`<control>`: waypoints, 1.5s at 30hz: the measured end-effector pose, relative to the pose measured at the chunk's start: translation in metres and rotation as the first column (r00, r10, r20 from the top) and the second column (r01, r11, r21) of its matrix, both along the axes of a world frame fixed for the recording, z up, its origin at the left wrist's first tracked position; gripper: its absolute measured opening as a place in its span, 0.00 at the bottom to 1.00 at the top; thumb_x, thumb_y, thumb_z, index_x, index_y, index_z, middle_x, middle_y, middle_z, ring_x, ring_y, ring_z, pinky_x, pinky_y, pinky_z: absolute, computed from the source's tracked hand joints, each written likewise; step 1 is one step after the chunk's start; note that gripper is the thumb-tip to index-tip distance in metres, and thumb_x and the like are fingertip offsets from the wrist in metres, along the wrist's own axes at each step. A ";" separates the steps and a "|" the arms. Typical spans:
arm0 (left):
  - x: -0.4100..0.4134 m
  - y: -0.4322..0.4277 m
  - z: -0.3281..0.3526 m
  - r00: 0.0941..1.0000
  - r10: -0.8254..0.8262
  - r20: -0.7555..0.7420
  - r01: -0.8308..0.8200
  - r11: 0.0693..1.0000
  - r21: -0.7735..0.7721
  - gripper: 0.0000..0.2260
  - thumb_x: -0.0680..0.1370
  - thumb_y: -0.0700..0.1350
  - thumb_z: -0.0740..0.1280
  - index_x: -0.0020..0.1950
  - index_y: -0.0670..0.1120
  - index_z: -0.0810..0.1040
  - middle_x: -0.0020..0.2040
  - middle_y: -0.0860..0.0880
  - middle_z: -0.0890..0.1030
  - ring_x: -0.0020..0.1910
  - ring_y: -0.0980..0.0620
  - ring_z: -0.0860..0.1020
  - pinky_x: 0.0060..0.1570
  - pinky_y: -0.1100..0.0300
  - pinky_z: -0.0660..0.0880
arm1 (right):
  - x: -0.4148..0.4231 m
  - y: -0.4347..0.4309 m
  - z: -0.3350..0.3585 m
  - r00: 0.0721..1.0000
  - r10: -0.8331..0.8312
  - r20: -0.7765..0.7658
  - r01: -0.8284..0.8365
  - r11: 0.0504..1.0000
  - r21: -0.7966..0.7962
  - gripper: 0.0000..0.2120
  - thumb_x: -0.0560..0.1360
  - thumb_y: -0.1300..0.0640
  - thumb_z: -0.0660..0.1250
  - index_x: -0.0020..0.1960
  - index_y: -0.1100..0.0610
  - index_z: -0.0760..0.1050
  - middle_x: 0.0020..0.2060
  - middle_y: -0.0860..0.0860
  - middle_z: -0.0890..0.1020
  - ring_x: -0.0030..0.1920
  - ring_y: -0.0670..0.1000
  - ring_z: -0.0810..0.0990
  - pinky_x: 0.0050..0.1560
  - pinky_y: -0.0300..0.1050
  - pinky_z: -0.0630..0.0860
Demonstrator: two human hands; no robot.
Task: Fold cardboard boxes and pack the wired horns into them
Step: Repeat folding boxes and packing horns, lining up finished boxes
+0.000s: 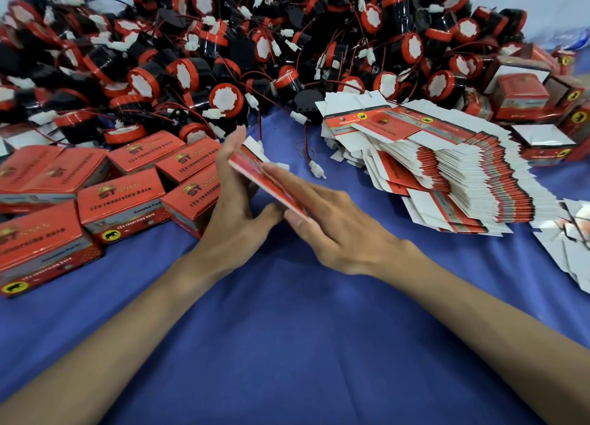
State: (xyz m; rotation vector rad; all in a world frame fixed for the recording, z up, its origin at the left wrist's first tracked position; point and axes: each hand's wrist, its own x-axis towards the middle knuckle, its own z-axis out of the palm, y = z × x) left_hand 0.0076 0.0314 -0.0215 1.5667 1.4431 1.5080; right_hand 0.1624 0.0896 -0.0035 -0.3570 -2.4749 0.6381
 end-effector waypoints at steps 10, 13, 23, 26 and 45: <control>0.004 0.003 0.003 0.994 0.087 -0.059 -0.085 0.995 0.043 0.41 0.74 0.49 0.66 0.76 0.35 0.45 0.73 0.44 0.67 0.71 0.45 0.68 0.70 0.45 0.67 | -0.004 0.005 -0.009 0.978 -0.087 -0.188 0.101 0.993 0.066 0.20 0.76 0.67 0.58 0.64 0.52 0.72 0.31 0.36 0.67 0.30 0.47 0.63 0.32 0.37 0.64; 0.000 0.005 0.001 0.971 0.156 -0.180 -0.141 0.986 0.092 0.38 0.73 0.52 0.63 0.70 0.24 0.57 0.61 0.39 0.76 0.60 0.44 0.76 0.62 0.46 0.73 | -0.004 0.003 -0.010 0.990 -0.027 -0.137 0.036 0.997 0.062 0.27 0.70 0.72 0.60 0.69 0.63 0.70 0.51 0.45 0.81 0.45 0.50 0.75 0.48 0.29 0.72; 0.003 0.010 0.001 0.952 0.239 -0.192 -0.195 0.955 0.225 0.27 0.76 0.43 0.61 0.65 0.22 0.62 0.50 0.46 0.77 0.49 0.48 0.79 0.52 0.58 0.76 | -0.015 0.000 -0.015 0.977 -0.098 -0.188 0.127 0.981 0.148 0.23 0.74 0.67 0.56 0.68 0.65 0.70 0.67 0.61 0.74 0.68 0.59 0.73 0.54 0.59 0.79; 0.006 0.014 0.005 0.932 0.299 -0.203 -0.219 0.914 0.342 0.23 0.77 0.32 0.63 0.71 0.32 0.60 0.60 0.43 0.74 0.58 0.48 0.76 0.60 0.51 0.75 | -0.015 -0.001 -0.015 0.963 -0.139 -0.231 0.187 0.962 0.199 0.24 0.73 0.65 0.55 0.68 0.64 0.71 0.66 0.60 0.75 0.65 0.59 0.75 0.51 0.58 0.80; -0.001 0.021 -0.002 0.927 0.085 -0.364 -0.047 0.993 0.112 0.35 0.74 0.31 0.64 0.70 0.62 0.58 0.80 0.46 0.51 0.78 0.51 0.52 0.66 0.59 0.67 | 0.000 0.041 -0.018 0.874 -0.432 -0.223 0.397 0.899 -0.185 0.32 0.73 0.73 0.64 0.73 0.56 0.64 0.62 0.53 0.78 0.61 0.51 0.76 0.57 0.30 0.69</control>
